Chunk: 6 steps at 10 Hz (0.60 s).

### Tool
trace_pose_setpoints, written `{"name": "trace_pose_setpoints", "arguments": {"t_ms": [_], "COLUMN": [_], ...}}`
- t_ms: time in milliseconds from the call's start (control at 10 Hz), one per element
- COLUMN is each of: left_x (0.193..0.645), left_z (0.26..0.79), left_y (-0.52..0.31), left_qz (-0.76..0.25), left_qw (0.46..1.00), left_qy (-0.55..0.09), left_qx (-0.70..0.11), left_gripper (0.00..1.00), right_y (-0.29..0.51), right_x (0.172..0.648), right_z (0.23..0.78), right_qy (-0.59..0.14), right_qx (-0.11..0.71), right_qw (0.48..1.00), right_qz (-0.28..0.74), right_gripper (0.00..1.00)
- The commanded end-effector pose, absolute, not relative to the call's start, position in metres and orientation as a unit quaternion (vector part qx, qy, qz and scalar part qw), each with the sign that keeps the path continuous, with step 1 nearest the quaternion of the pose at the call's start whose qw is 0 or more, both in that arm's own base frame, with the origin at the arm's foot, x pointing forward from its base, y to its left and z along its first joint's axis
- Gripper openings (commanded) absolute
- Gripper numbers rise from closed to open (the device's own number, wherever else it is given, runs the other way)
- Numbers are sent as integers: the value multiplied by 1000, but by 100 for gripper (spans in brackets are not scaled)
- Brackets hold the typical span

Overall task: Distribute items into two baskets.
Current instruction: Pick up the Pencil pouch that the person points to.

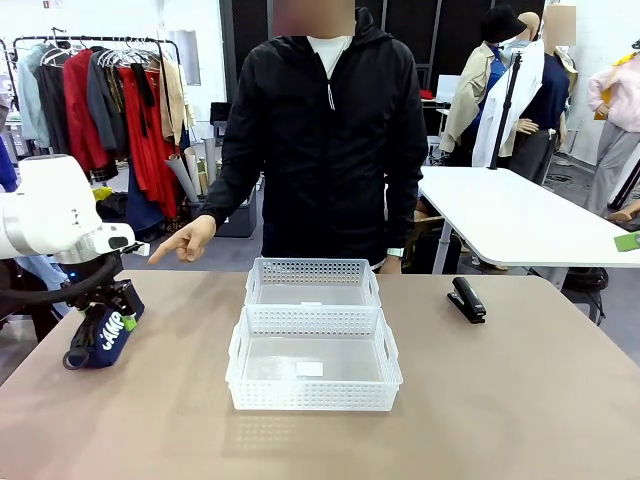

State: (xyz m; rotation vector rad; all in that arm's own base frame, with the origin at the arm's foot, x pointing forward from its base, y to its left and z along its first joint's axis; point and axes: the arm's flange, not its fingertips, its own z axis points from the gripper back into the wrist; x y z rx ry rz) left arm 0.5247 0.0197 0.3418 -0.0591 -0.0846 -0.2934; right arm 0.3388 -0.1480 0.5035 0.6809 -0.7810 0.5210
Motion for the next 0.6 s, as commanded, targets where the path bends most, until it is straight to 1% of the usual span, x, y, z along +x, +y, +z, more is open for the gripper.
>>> {"name": "trace_pose_setpoints", "arguments": {"t_ms": [0, 100, 500], "left_x": [526, 527, 528], "left_z": [342, 340, 340], "left_y": [22, 21, 20], "left_qz": [-133, -133, -138], "left_qw": [990, 990, 990], "left_qy": [-44, -42, -36], "left_qx": [-11, -10, -6], "left_gripper": [98, 81, 3], "right_y": [-149, -149, -149], "right_x": [343, 343, 343], "right_z": [505, 505, 505], "right_qy": [-385, -385, -385], "right_qx": [325, 325, 325], "right_qw": [826, 826, 826], "right_qz": [253, 253, 253], "right_gripper": [100, 100, 100]}}
